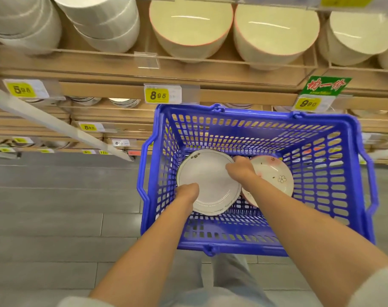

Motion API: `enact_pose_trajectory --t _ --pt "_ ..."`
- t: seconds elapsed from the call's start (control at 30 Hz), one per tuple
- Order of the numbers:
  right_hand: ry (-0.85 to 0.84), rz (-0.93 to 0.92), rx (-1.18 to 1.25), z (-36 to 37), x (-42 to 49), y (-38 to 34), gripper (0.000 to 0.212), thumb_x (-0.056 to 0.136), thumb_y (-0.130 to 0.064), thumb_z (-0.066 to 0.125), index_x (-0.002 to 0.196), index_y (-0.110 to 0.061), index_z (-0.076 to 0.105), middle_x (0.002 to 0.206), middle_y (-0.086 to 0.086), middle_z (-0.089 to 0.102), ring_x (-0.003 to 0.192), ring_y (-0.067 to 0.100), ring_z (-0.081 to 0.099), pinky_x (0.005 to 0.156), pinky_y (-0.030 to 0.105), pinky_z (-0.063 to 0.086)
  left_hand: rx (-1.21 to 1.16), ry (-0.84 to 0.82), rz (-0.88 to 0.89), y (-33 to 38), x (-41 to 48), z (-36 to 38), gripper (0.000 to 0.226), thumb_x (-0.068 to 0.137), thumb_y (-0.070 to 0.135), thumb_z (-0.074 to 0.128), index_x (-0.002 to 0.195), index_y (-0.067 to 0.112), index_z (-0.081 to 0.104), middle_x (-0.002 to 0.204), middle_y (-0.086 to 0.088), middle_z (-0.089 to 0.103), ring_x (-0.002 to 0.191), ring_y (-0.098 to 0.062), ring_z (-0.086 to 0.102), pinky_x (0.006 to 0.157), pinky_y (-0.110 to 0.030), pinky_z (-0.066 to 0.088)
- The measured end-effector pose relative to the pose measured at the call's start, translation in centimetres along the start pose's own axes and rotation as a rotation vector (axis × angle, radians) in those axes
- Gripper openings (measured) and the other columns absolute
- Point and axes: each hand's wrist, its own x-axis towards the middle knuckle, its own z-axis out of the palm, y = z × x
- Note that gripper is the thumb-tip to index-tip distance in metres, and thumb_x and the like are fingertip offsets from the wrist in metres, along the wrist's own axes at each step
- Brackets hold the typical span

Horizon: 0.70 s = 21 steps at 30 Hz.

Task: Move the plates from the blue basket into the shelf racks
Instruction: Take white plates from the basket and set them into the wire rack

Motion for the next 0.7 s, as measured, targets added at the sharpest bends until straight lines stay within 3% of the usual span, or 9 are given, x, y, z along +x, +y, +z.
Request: enact_pose_trajectory --t 0.27,0.43,0.53,0.6,0.7 --pt "0.020 -0.058 0.115 -1.9 -2.3 0.2 0.025 0.087 -0.009 0.052 0.103 0.002 0.067 0.102 0.019 0.065 0.098 0.036 0.061 0.084 0.040 0.051 -0.090 -0.031 0.011 0.1 -2.6 -1.3 0.040 0.092 0.007 0.040 0.131 0.000 0.043 0.121 -0.014 0.060 0.101 -0.031 0.062 0.082 -0.038 0.054" --pt "0.058 -0.054 0.292 -4.9 -5.2 -0.2 0.021 0.087 -0.012 0.058 0.101 -0.001 0.069 0.097 0.015 0.068 0.093 0.032 0.064 0.084 0.043 0.053 0.065 0.110 0.207 0.8 -5.5 -3.4 0.046 0.088 0.015 0.049 0.132 0.001 0.047 0.124 -0.016 0.059 0.112 -0.035 0.057 0.093 -0.037 0.049" --pt "0.084 -0.111 0.350 -6.8 -7.5 -0.4 0.007 0.085 -0.012 0.059 0.082 -0.010 0.066 0.083 0.012 0.065 0.082 0.028 0.061 0.076 0.040 0.051 0.112 0.149 0.341 1.7 -7.5 -4.5 0.056 0.087 0.021 0.053 0.139 0.008 0.038 0.134 -0.013 0.051 0.118 -0.034 0.052 0.100 -0.045 0.046" --pt "0.122 -0.134 0.386 -8.0 -9.1 -0.2 0.015 0.085 -0.010 0.059 0.070 -0.011 0.059 0.075 0.011 0.059 0.076 0.025 0.057 0.069 0.037 0.046 0.094 0.118 0.413 2.5 -9.2 -5.1 0.056 0.087 0.024 0.052 0.140 0.015 0.036 0.133 -0.009 0.051 0.115 -0.032 0.053 0.098 -0.047 0.048" --pt "0.166 -0.163 0.463 -9.7 -11.6 0.5 0.014 0.088 -0.010 0.059 0.075 -0.010 0.054 0.079 0.013 0.056 0.075 0.024 0.054 0.065 0.037 0.044 0.064 0.053 0.517 3.8 -11.4 -5.9 0.047 0.087 0.023 0.052 0.133 0.020 0.039 0.117 -0.004 0.056 0.101 -0.026 0.059 0.087 -0.043 0.054"
